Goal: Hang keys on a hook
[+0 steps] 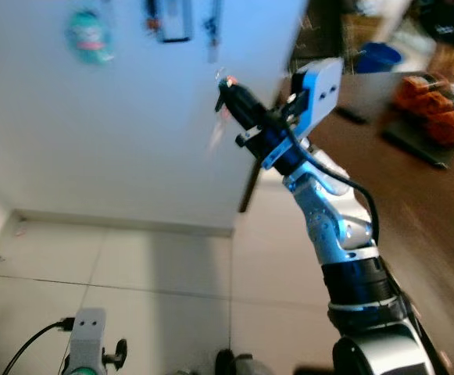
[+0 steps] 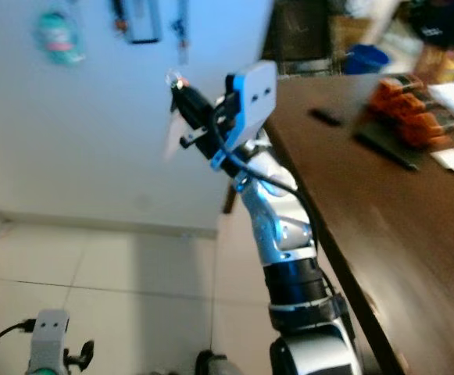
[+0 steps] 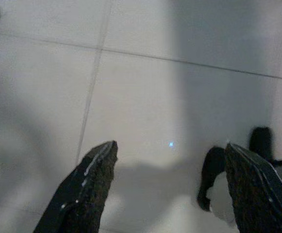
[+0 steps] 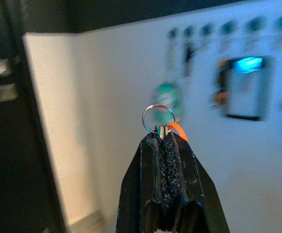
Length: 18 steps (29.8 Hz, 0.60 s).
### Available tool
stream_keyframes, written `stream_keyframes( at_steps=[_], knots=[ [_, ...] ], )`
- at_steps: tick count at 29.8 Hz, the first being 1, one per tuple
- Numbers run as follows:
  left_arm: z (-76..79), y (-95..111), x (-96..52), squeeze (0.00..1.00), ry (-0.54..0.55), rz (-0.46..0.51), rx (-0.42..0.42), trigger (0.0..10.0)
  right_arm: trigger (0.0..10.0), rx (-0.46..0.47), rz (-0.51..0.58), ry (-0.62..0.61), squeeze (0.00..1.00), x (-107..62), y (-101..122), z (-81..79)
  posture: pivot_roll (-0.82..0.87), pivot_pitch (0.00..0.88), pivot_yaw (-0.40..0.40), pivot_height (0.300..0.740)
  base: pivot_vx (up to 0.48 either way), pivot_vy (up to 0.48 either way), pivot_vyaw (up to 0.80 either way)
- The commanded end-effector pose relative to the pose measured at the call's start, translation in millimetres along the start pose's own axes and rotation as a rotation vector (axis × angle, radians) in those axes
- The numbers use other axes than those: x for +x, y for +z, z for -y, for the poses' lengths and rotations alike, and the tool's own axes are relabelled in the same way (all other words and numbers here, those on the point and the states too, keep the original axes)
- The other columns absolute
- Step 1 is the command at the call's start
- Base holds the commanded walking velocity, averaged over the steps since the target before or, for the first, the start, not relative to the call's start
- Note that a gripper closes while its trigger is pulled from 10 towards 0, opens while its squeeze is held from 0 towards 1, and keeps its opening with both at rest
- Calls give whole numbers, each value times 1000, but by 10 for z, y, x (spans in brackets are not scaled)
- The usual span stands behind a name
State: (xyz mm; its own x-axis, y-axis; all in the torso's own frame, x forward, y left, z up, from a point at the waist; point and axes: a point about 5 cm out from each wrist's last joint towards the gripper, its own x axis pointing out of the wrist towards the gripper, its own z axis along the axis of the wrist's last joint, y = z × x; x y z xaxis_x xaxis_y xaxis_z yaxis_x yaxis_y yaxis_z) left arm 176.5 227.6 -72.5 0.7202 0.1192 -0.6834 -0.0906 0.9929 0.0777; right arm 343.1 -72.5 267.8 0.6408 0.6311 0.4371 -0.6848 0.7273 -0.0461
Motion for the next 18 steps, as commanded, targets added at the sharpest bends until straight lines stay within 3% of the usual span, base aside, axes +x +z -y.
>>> stream_keyframes(
  at_steps=[1,18],
  knots=[
    [-5,-58,-17,0,-2,-25,-2,10000,10000,-13,16,-17,0,25,20,4,150,88,-37,740,330,0,0],
    [31,24,17,0,-21,-3,4,10000,10000,-25,20,-125,0,21,53,177,142,65,-45,740,327,0,0]
  ],
)
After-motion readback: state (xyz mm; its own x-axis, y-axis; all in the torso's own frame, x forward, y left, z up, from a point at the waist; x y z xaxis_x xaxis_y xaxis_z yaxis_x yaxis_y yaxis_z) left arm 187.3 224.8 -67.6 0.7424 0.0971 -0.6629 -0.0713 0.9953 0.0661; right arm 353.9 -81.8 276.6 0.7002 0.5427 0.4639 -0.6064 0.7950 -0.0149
